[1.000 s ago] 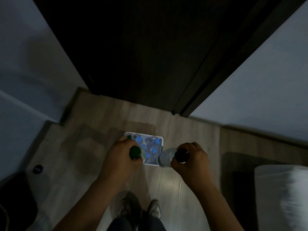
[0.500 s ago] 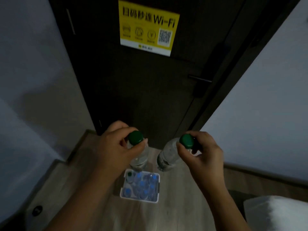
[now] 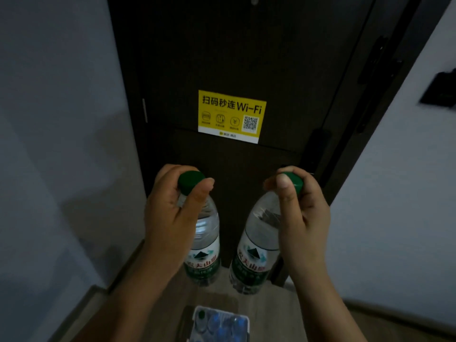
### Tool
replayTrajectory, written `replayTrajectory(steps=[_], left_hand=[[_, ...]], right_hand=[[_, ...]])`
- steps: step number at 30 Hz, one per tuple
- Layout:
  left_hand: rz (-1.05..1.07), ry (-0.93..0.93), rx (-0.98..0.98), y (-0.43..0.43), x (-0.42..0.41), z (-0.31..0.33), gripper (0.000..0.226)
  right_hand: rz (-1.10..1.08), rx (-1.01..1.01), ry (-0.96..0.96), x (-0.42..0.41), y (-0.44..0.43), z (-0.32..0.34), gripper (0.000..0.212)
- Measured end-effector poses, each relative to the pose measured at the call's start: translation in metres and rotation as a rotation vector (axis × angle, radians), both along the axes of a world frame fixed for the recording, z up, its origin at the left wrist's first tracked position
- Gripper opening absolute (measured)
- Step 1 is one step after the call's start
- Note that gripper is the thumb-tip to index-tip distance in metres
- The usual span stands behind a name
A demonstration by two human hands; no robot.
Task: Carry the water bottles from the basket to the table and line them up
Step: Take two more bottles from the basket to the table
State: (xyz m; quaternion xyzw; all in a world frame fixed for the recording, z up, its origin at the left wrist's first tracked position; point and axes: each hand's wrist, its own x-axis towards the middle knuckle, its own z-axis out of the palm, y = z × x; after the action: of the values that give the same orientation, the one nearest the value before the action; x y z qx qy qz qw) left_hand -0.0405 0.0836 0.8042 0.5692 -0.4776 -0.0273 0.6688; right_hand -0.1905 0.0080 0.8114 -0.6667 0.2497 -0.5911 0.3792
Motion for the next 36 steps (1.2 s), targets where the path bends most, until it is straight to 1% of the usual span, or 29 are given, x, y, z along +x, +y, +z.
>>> replayTrajectory(steps=[2,4,6,9,12,16,18,22,25,28,32,36], left_hand=[[0.003,0.023,0.002,0.000,-0.002,0.007,0.038],[0.026,0.061,0.024,0.001,-0.006,0.012,0.037],[0.080,0.050,0.043,0.002,-0.012,0.014,0.038],[0.145,0.025,0.042,0.004,-0.020,0.019,0.035],[0.301,0.035,0.061,0.010,-0.029,0.023,0.036],[0.493,-0.014,0.062,0.035,-0.043,0.024,0.036],[0.585,-0.017,0.057,0.053,-0.049,0.024,0.036],[0.751,0.016,0.045,0.098,-0.062,0.028,0.033],[0.897,-0.027,0.044,0.137,-0.073,0.035,0.033],[1.045,-0.038,0.033,0.179,-0.087,0.043,0.032],[1.215,-0.050,0.017,0.244,-0.109,0.051,0.032],[1.358,-0.040,0.012,0.315,-0.139,0.053,0.033]], right_hand=[[0.044,-0.012,0.003,0.003,-0.004,0.006,0.020],[0.083,-0.025,0.004,0.006,-0.009,0.012,0.022],[0.141,-0.044,0.014,0.008,-0.015,0.018,0.025],[0.238,-0.073,0.019,0.012,-0.023,0.025,0.026],[0.331,-0.110,0.017,0.016,-0.028,0.026,0.025],[0.485,-0.140,0.035,0.028,-0.020,0.026,0.013],[0.573,-0.131,0.036,0.036,-0.009,0.026,0.014],[0.776,-0.072,-0.008,0.054,0.026,0.028,0.018],[0.898,-0.039,-0.020,0.063,0.060,0.030,0.014],[1.008,-0.078,-0.004,0.069,0.099,0.034,0.015],[1.091,-0.151,0.023,0.072,0.164,0.044,0.019],[1.294,-0.133,-0.039,0.063,0.242,0.049,0.016]])
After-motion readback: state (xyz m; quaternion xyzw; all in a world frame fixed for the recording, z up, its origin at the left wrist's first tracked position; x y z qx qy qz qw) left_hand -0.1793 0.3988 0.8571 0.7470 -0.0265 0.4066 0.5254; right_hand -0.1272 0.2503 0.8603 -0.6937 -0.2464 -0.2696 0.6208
